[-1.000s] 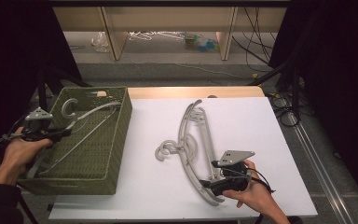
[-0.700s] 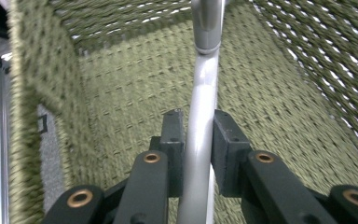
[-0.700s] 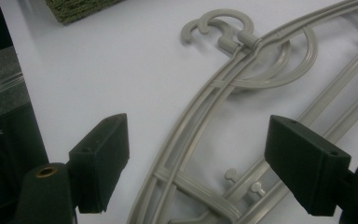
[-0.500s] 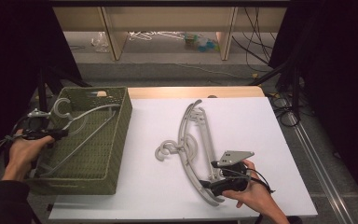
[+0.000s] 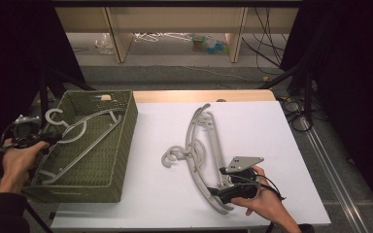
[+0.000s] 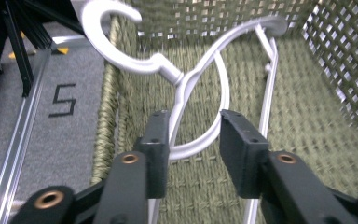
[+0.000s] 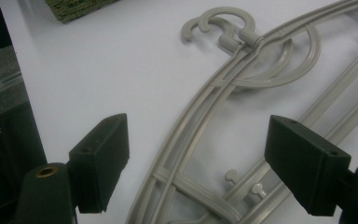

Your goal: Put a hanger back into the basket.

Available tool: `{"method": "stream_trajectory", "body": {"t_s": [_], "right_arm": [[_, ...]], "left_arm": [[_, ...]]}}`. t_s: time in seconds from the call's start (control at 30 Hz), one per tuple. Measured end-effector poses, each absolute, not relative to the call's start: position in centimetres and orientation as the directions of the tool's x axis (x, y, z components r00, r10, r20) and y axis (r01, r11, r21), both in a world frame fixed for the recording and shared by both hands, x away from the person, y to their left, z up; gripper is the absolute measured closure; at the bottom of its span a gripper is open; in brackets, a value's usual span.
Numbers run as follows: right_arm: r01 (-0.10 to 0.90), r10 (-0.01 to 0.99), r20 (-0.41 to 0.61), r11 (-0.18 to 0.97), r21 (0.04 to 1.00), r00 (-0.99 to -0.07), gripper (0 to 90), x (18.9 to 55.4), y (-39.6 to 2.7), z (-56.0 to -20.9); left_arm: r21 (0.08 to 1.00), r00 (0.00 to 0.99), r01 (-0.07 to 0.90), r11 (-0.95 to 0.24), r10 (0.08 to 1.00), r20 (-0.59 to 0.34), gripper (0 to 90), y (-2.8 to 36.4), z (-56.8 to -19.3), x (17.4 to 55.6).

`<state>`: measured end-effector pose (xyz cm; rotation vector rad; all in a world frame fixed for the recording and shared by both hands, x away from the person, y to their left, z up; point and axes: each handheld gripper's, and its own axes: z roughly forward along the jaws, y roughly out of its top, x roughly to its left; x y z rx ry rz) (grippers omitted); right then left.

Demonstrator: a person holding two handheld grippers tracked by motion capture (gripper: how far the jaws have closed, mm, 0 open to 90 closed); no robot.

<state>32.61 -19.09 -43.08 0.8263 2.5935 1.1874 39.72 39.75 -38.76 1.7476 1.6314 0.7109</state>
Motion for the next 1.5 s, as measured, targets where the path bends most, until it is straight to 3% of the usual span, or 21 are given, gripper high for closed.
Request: {"method": "stream_trajectory", "body": {"t_s": [0.23,0.43,0.8,1.0,1.23,1.5], "right_arm": [[0.417,0.553,0.073,0.528,0.74,-0.83,22.8,32.7,-19.1,-43.1],[0.417,0.574,0.072,0.497,0.761,-0.816,22.4,32.9,-19.1,-43.1],[0.412,0.59,0.075,0.462,0.786,-0.804,21.9,32.9,-19.5,-43.2],[0.406,0.588,0.073,0.458,0.791,-0.806,21.6,32.8,-19.4,-43.1],[0.412,0.593,0.076,0.455,0.789,-0.801,21.4,32.7,-19.2,-43.1],[0.412,0.588,0.077,0.461,0.786,-0.805,21.3,32.7,-18.9,-43.4]], "left_arm": [[0.847,0.177,0.532,-0.007,0.979,-0.103,48.6,37.2,-36.2,36.7],[0.901,0.301,0.433,-0.011,0.944,-0.133,37.2,32.8,-35.3,33.3],[0.944,0.543,0.328,-0.046,0.827,-0.149,30.5,24.1,-37.0,29.1],[0.949,0.616,0.308,-0.065,0.774,-0.147,28.1,21.1,-38.5,27.7],[0.959,0.649,0.262,-0.109,0.755,-0.091,22.8,20.4,-39.3,27.2],[0.946,0.673,0.292,-0.139,0.733,-0.1,17.1,18.7,-41.2,26.6]]}}
